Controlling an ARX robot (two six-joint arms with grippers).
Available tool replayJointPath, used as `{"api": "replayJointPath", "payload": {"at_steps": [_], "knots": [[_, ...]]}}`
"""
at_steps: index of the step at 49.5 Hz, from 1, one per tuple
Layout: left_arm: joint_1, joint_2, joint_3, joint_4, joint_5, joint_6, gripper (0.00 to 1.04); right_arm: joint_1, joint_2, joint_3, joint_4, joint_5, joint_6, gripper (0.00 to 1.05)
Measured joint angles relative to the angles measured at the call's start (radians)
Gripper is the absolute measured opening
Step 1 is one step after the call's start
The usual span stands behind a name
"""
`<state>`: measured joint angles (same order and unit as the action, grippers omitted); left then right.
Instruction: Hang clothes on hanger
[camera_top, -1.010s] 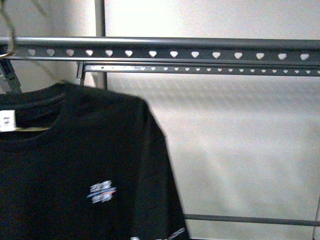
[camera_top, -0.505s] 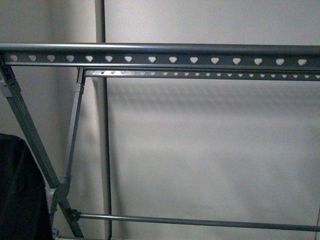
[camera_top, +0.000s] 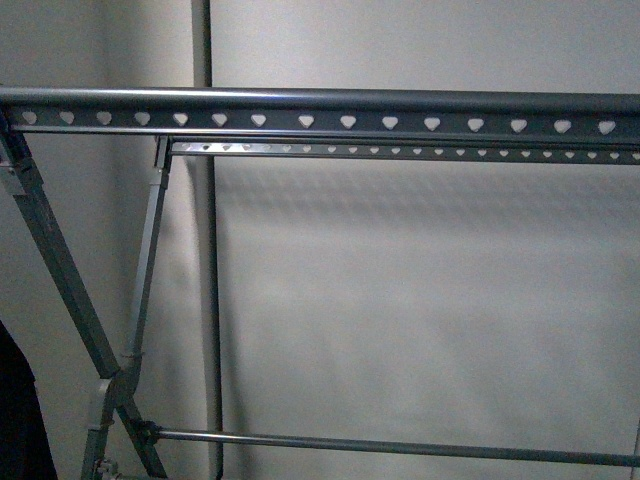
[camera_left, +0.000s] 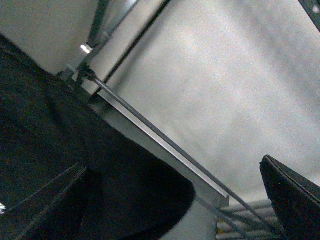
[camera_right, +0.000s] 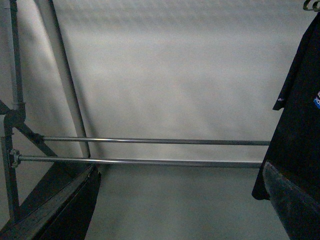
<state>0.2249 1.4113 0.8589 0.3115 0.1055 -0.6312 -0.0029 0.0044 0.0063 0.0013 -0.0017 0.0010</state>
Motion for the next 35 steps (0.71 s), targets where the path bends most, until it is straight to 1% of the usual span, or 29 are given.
{"api": "replayJointPath", "payload": {"at_steps": [7, 8, 9, 11, 15, 16, 21, 25, 29, 30, 32, 35], "knots": [[0.018, 0.064, 0.078, -0.081, -0.109, -0.046, 0.98, 0.000, 0.000, 0.000, 0.000, 0.000, 0.000, 0.97], [0.022, 0.073, 0.087, -0.094, -0.129, -0.053, 0.94, 0.000, 0.000, 0.000, 0.000, 0.000, 0.000, 0.97], [0.028, 0.087, 0.097, -0.110, -0.149, -0.064, 0.89, 0.000, 0.000, 0.000, 0.000, 0.000, 0.000, 0.97], [0.036, 0.102, 0.106, -0.131, -0.161, -0.078, 0.82, 0.000, 0.000, 0.000, 0.000, 0.000, 0.000, 0.97], [0.047, 0.119, 0.114, -0.168, -0.157, -0.103, 0.69, 0.000, 0.000, 0.000, 0.000, 0.000, 0.000, 0.97], [0.048, 0.121, 0.114, -0.172, -0.156, -0.103, 0.68, 0.000, 0.000, 0.000, 0.000, 0.000, 0.000, 0.97], [0.053, 0.122, 0.111, -0.205, -0.117, -0.109, 0.52, 0.000, 0.000, 0.000, 0.000, 0.000, 0.000, 0.97], [0.051, 0.101, 0.093, -0.224, -0.079, -0.101, 0.41, 0.000, 0.000, 0.000, 0.000, 0.000, 0.000, 0.97], [0.040, 0.055, 0.054, -0.248, -0.016, -0.068, 0.31, 0.000, 0.000, 0.000, 0.000, 0.000, 0.000, 0.97], [0.030, 0.023, 0.027, -0.259, 0.012, -0.044, 0.25, 0.000, 0.000, 0.000, 0.000, 0.000, 0.000, 0.97], [0.014, -0.026, -0.011, -0.280, 0.048, -0.015, 0.19, 0.000, 0.000, 0.000, 0.000, 0.000, 0.000, 0.97], [-0.011, -0.116, -0.069, -0.341, 0.134, 0.042, 0.10, 0.000, 0.000, 0.000, 0.000, 0.000, 0.000, 0.97]]}}
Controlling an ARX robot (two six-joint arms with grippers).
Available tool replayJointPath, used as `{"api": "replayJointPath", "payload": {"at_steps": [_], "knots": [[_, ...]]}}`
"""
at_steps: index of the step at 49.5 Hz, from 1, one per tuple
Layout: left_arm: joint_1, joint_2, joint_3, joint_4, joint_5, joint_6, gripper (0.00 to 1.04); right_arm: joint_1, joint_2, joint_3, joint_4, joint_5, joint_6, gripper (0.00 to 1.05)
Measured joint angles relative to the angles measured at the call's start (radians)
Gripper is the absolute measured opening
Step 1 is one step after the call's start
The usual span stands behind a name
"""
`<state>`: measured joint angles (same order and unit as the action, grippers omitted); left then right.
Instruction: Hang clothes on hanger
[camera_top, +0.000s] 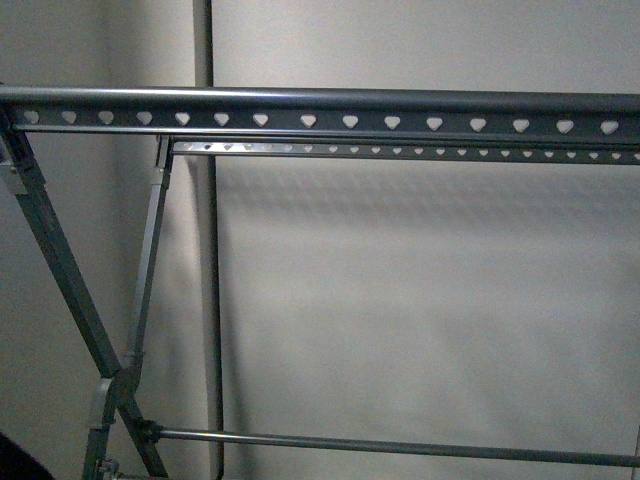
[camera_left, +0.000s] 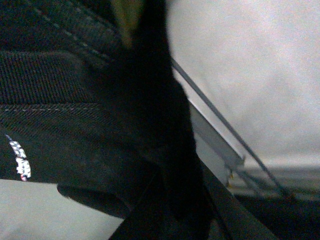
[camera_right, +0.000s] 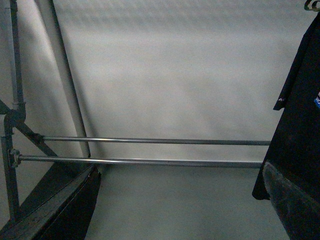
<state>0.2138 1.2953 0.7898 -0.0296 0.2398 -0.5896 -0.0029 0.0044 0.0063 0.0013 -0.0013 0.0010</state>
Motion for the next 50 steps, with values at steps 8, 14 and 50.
{"api": "replayJointPath", "payload": {"at_steps": [8, 14, 50], "knots": [[-0.092, -0.243, -0.101, -0.229, 0.283, 0.236, 0.06, 0.000, 0.000, 0.000, 0.000, 0.000, 0.000, 0.97], [-0.113, -0.303, -0.092, -0.370, 0.432, 0.458, 0.06, 0.000, 0.000, 0.000, 0.000, 0.000, 0.000, 0.97], [-0.226, 0.177, 0.290, -0.149, 0.392, 2.446, 0.05, 0.000, 0.000, 0.000, 0.000, 0.000, 0.000, 0.97]]}}
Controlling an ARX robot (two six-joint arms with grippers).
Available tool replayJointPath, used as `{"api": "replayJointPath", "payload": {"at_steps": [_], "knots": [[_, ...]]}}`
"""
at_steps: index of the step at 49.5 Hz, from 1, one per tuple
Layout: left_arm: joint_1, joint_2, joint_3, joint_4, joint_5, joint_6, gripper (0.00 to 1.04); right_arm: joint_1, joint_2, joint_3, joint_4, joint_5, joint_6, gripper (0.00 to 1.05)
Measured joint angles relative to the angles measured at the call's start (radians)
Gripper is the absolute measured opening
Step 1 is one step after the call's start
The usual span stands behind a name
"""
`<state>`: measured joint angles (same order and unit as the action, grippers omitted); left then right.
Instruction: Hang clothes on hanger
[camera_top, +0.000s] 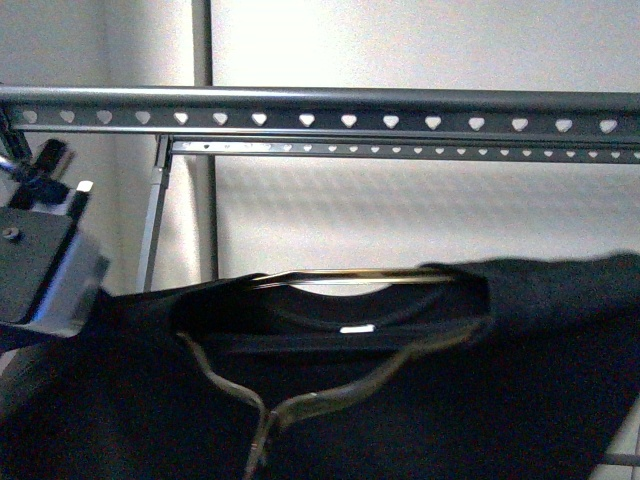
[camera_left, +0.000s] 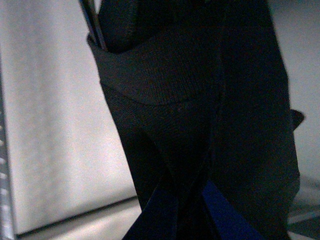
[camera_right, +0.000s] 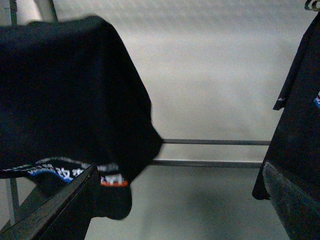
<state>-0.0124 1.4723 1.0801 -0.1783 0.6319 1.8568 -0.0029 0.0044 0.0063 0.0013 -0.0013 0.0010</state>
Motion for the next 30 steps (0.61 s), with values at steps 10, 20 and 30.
{"api": "replayJointPath", "payload": {"at_steps": [10, 20, 30], "knots": [[-0.030, 0.007, 0.014, 0.034, 0.003, 0.049, 0.05, 0.000, 0.000, 0.000, 0.000, 0.000, 0.000, 0.97], [-0.029, 0.007, 0.014, 0.034, 0.004, 0.056, 0.05, 0.000, 0.000, 0.000, 0.000, -0.001, 0.000, 0.97], [-0.029, 0.007, 0.014, 0.034, 0.002, 0.064, 0.05, -0.154, 0.163, 0.038, 0.106, -0.383, 0.013, 0.97]]}}
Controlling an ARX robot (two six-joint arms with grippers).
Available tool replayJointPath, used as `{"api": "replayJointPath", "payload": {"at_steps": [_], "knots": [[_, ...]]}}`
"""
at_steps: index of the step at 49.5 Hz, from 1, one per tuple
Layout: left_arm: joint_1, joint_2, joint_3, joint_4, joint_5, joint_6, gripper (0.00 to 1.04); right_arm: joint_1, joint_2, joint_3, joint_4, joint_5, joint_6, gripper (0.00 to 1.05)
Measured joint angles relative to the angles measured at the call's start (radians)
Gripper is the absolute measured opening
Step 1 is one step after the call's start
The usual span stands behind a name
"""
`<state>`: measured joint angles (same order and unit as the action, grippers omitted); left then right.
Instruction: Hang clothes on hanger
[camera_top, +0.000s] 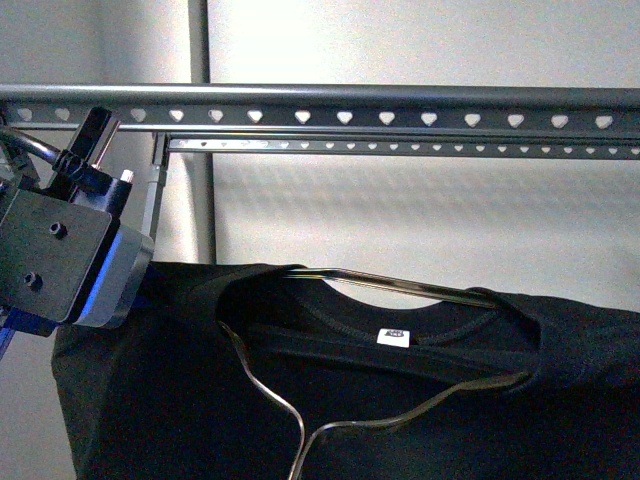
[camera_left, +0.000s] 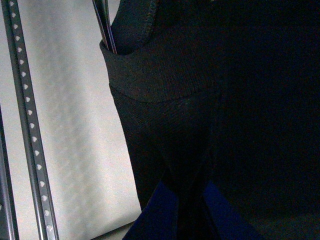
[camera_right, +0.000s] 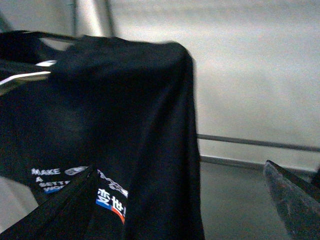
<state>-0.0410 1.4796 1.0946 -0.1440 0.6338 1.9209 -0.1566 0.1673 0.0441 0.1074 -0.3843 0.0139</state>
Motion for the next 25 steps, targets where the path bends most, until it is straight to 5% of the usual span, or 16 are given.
{"api": "replayJointPath", "payload": {"at_steps": [2, 5, 9, 16, 25], "knots": [[-0.002, 0.000, 0.000, 0.000, 0.002, 0.001, 0.05, -0.049, 0.132, 0.035, 0.143, -0.128, -0.118, 0.97], [-0.002, 0.000, 0.000, 0.000, 0.002, 0.005, 0.05, -0.050, 0.262, 0.074, 0.292, -0.171, -0.266, 0.97], [0.003, 0.000, 0.000, 0.000, -0.003, 0.008, 0.05, 0.002, 0.481, 0.180, 0.446, -0.252, -0.679, 0.97], [0.004, 0.000, 0.001, 0.000, -0.003, 0.010, 0.05, 0.101, 0.711, 0.301, 0.412, -0.273, -1.200, 0.97], [0.003, 0.000, 0.001, 0.000, -0.003, 0.010, 0.05, 0.179, 0.965, 0.452, 0.484, -0.217, -1.495, 0.97]]}}
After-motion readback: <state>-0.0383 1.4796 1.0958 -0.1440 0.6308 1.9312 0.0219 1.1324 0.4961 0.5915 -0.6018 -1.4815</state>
